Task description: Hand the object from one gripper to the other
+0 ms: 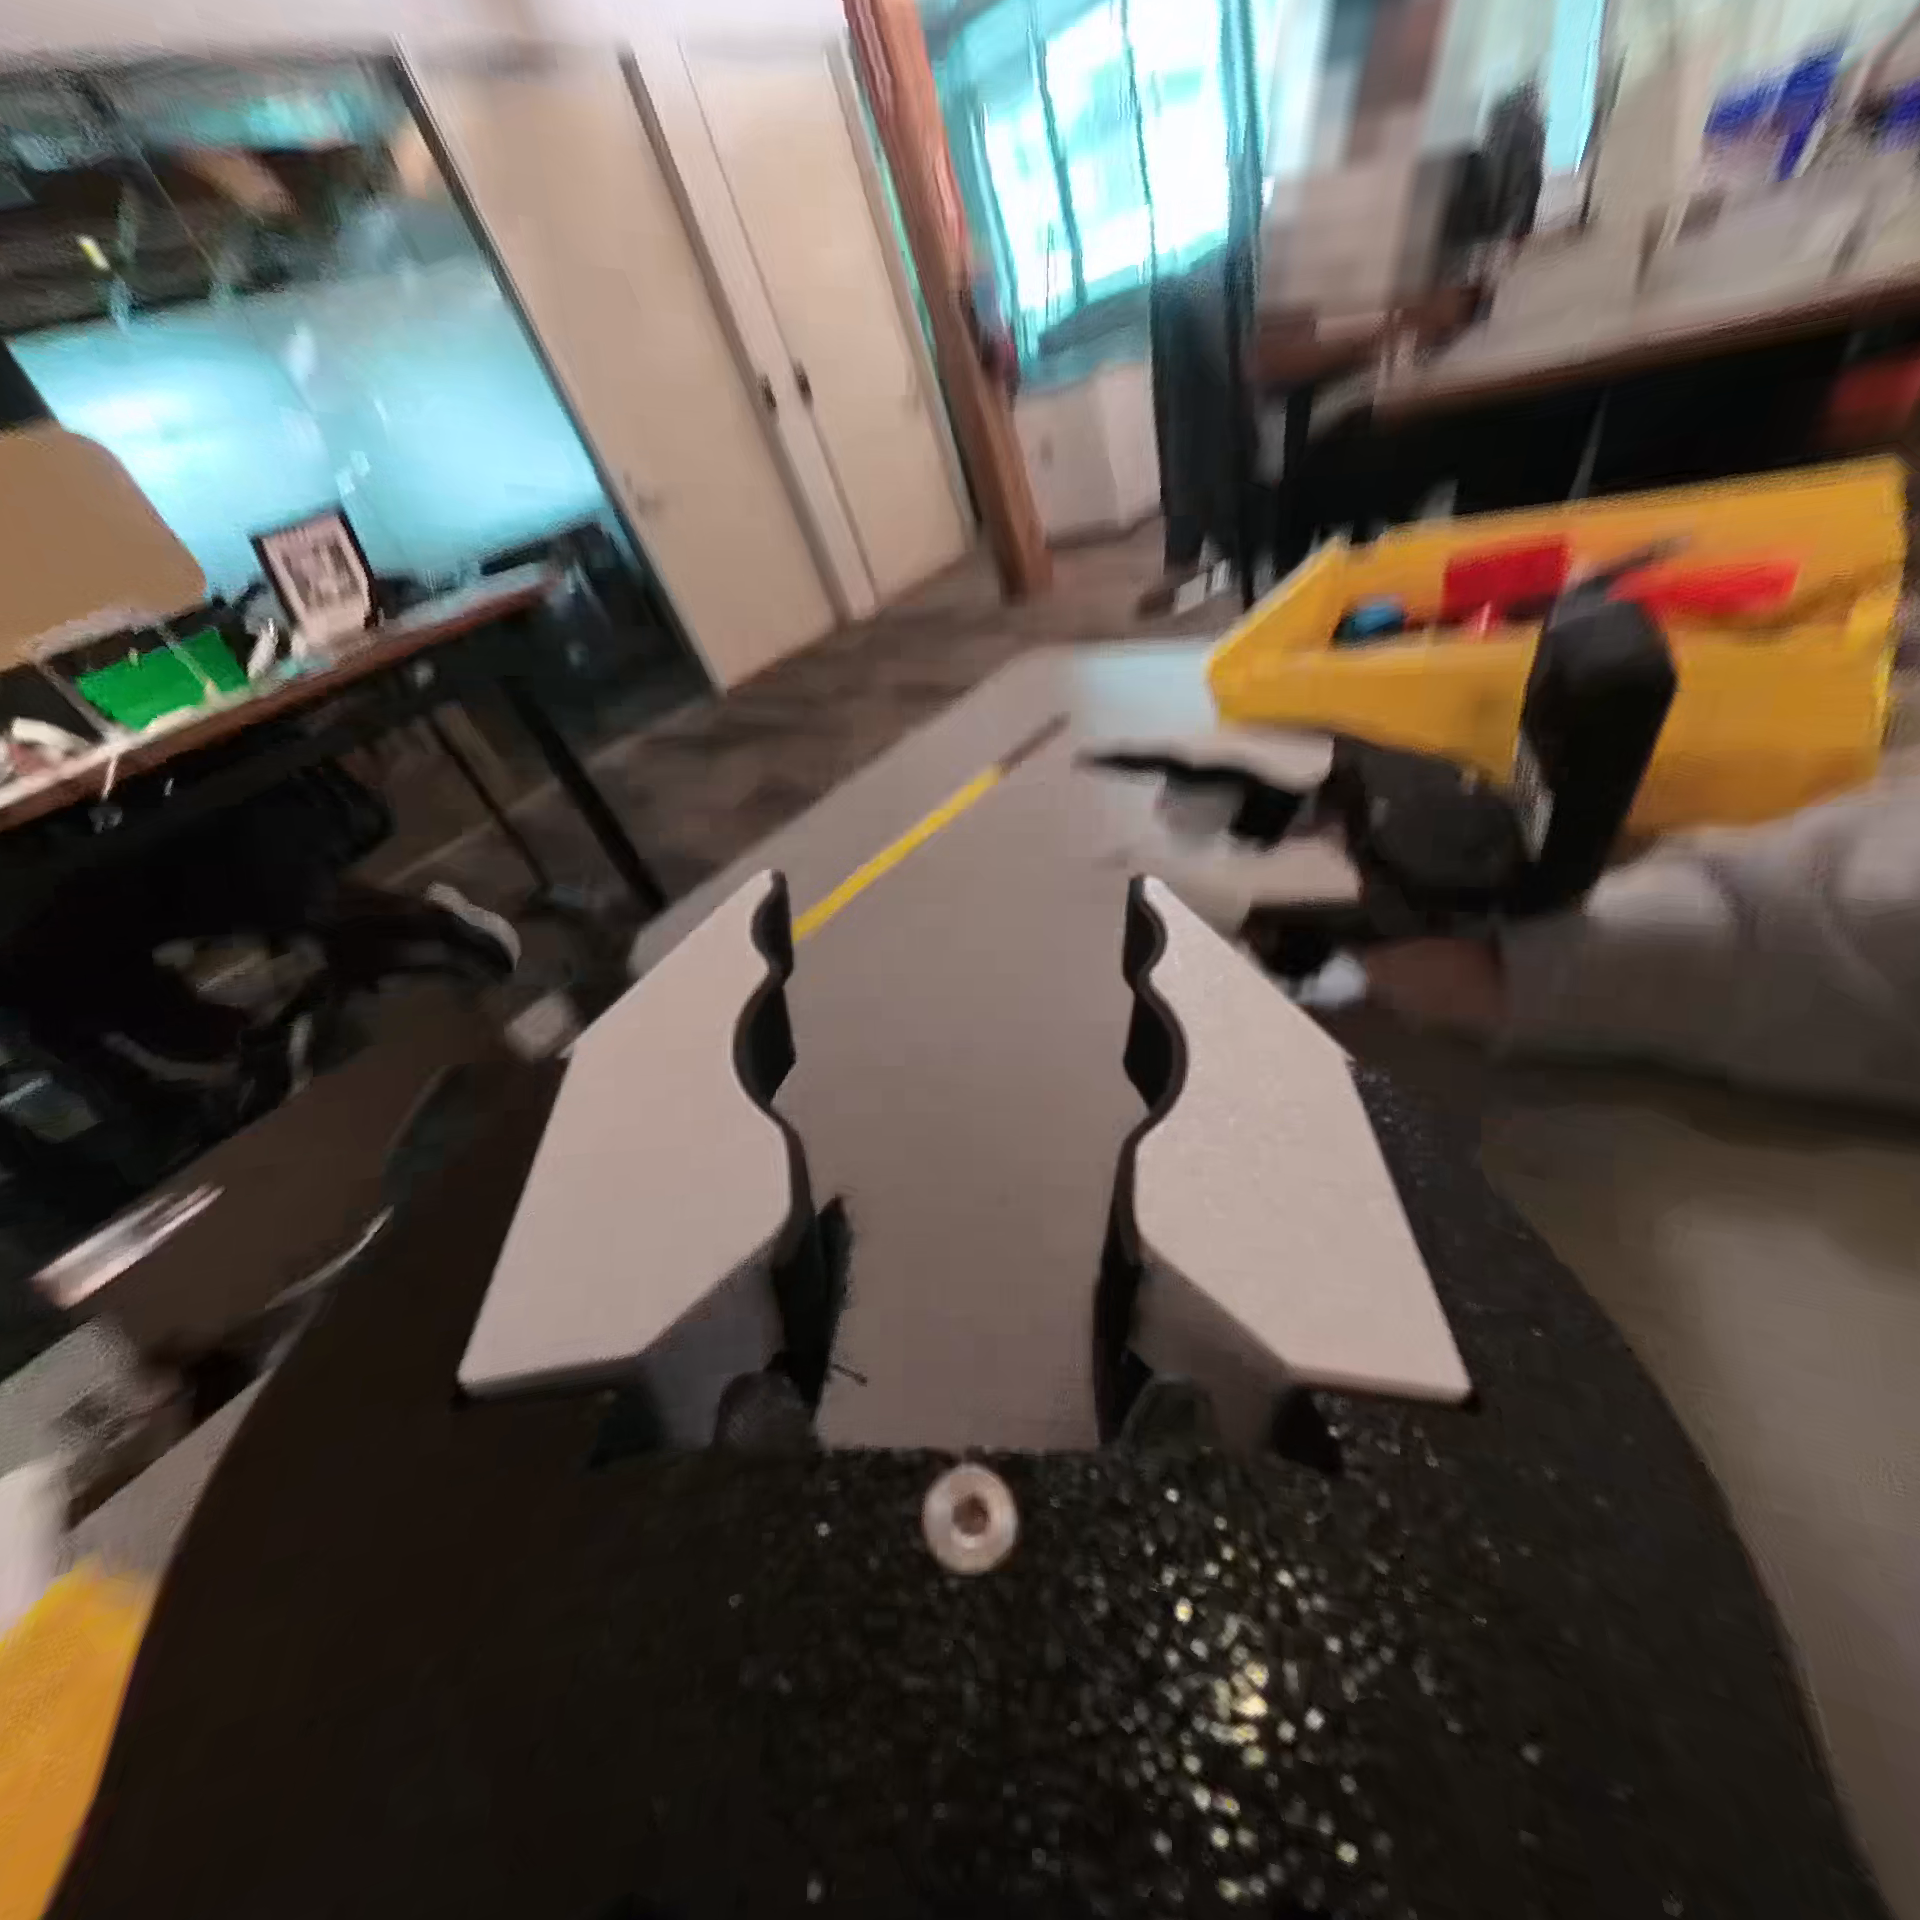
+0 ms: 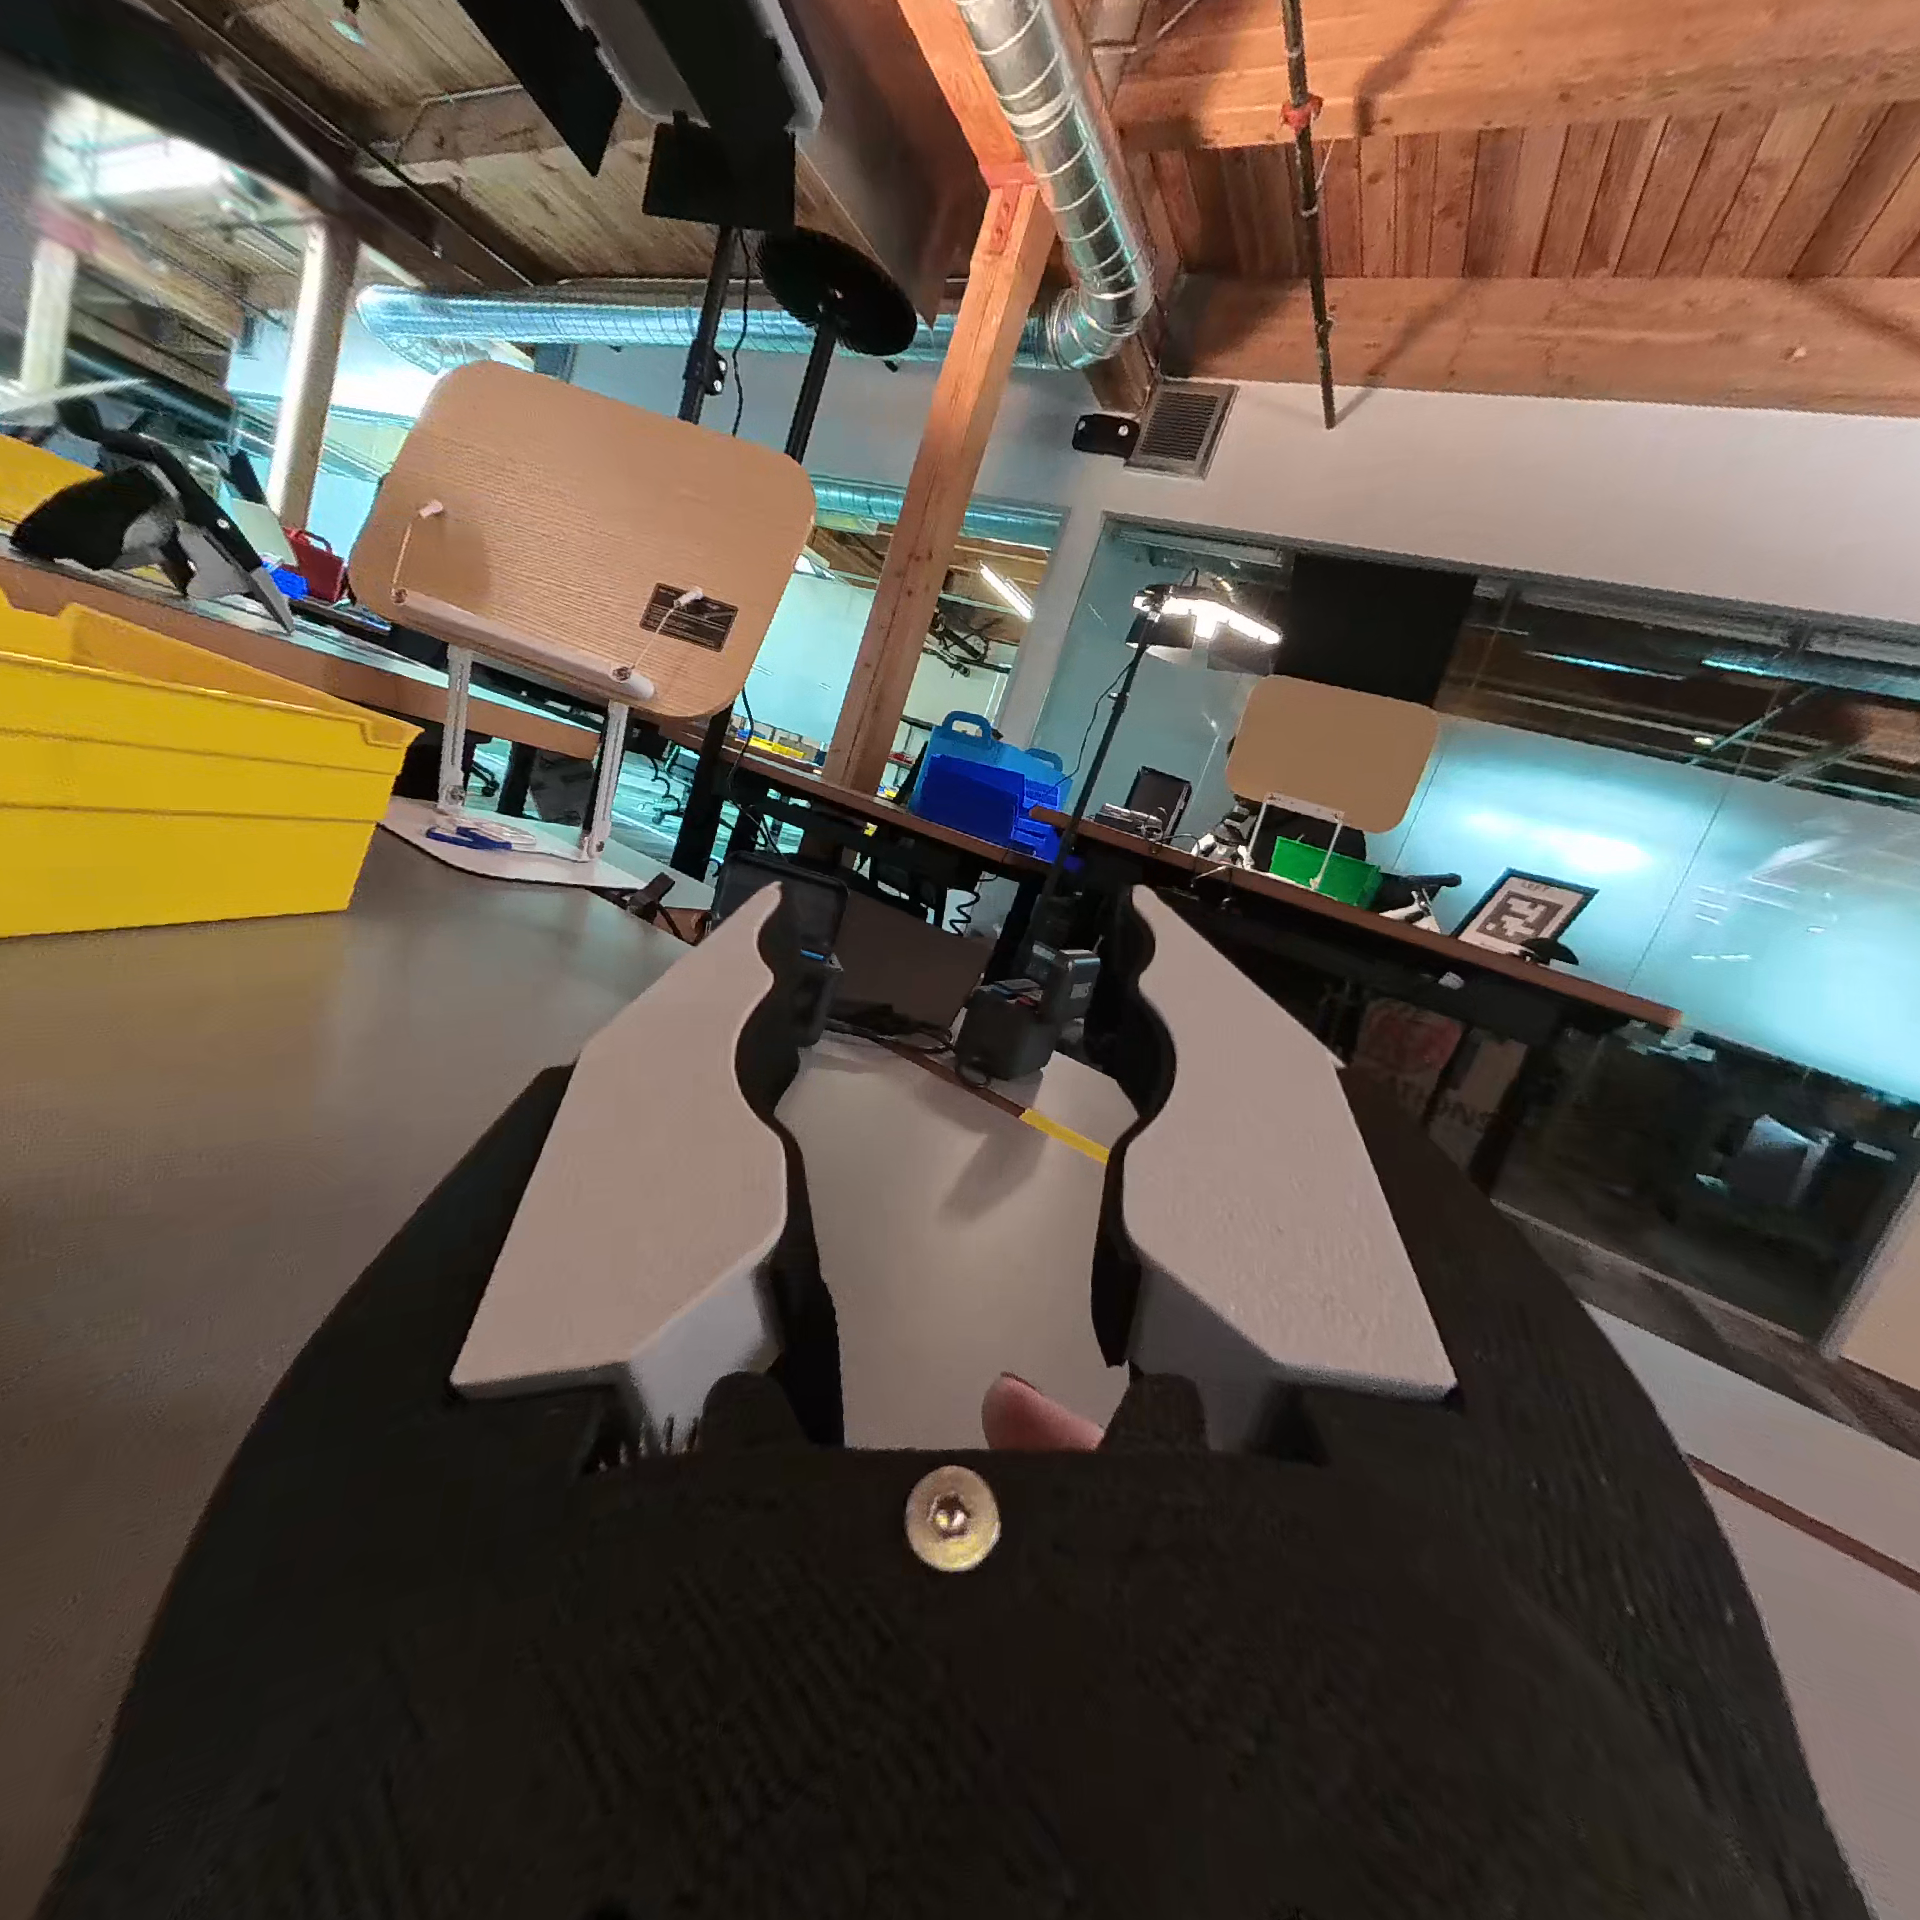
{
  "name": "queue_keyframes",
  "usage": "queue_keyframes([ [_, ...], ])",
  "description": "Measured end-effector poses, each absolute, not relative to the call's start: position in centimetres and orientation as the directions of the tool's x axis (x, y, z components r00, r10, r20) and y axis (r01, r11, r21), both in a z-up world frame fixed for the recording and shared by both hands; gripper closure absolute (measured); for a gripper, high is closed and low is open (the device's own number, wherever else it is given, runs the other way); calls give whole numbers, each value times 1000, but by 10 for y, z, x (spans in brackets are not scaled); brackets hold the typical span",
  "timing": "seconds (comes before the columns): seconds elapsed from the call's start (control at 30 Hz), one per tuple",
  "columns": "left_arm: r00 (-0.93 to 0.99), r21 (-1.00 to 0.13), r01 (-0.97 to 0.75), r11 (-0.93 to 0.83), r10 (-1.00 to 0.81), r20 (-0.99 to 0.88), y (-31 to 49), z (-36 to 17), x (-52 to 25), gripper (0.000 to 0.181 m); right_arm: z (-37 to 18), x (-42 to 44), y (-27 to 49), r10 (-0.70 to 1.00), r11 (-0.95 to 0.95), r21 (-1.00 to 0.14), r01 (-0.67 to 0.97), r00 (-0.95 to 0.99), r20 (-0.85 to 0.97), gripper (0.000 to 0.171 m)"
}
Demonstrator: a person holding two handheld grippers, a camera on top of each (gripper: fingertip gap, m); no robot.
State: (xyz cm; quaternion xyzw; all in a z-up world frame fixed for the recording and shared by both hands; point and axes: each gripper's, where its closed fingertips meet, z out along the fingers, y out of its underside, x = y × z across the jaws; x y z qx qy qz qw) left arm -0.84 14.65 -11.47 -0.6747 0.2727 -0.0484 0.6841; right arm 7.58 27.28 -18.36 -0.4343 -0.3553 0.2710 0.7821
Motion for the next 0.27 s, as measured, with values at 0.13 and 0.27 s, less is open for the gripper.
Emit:
queue_keyframes([
  [0.13, 814, -782, -528, -332, -461, -354, 96, -158, -113, 125, -184, 72, 273, 745, 463, -877, -126, 591, 309, 112],
  [0.27, 815, -488, -555, -673, -559, -156, 40, -229, -185, 134, -186, 68, 270, 753, 465, -877, -121, 575, 320, 112],
])
